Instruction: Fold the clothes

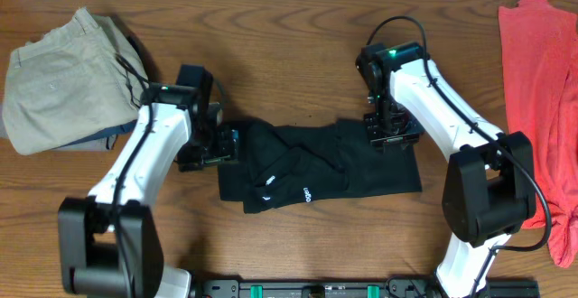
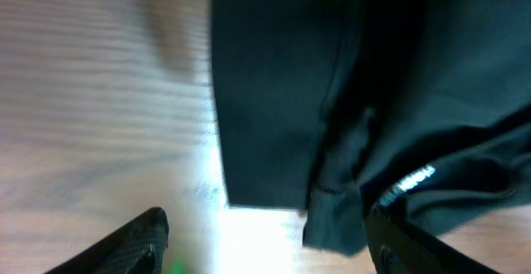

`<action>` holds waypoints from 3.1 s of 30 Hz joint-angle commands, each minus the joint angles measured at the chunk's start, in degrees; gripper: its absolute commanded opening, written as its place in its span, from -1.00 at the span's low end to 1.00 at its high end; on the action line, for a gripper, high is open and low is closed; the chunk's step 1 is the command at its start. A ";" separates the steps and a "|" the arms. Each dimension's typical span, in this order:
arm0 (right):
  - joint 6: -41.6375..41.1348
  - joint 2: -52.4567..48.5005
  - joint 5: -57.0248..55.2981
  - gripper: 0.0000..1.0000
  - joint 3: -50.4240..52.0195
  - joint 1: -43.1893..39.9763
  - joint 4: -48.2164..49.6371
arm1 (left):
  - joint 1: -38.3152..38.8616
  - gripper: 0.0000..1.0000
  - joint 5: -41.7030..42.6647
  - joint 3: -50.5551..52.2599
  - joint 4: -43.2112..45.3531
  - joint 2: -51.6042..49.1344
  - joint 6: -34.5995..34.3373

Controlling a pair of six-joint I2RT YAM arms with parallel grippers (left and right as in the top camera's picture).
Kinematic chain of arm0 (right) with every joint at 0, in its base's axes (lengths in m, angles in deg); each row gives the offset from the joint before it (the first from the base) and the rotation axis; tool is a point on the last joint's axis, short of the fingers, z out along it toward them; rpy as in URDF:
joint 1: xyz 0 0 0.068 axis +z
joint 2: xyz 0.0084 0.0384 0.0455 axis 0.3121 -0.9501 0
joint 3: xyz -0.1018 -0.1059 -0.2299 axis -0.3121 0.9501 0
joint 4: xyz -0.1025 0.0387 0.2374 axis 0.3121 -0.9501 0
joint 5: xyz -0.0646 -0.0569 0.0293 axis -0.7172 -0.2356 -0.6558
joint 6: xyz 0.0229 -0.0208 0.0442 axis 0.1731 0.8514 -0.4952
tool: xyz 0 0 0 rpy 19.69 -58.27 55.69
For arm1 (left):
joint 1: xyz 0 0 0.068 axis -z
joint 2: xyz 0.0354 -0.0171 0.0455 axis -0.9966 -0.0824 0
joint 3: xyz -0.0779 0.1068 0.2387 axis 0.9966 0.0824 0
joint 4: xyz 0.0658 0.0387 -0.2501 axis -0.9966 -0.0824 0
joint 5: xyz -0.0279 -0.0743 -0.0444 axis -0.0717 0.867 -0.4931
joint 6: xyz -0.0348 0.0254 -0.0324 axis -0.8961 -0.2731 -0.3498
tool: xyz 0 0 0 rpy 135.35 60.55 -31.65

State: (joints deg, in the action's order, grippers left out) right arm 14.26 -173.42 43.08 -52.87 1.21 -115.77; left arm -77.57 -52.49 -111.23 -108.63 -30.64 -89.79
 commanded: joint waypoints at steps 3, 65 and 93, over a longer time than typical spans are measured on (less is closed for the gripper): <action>-1.31 1.20 -1.11 -0.14 0.42 -1.01 0.02 | -0.17 0.56 3.76 3.96 5.62 -5.64 3.30; -0.22 1.22 -4.15 -0.26 0.42 -11.52 -0.83 | -13.73 0.90 2.80 2.78 7.04 3.19 3.85; -0.22 1.22 -4.13 -0.26 0.42 -11.52 -0.87 | -5.09 -0.48 4.52 3.28 13.16 -14.82 11.15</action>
State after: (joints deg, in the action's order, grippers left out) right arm 13.80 -173.42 39.12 -52.83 -10.17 -116.50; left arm -83.49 -47.35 -109.64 -95.45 -42.48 -79.43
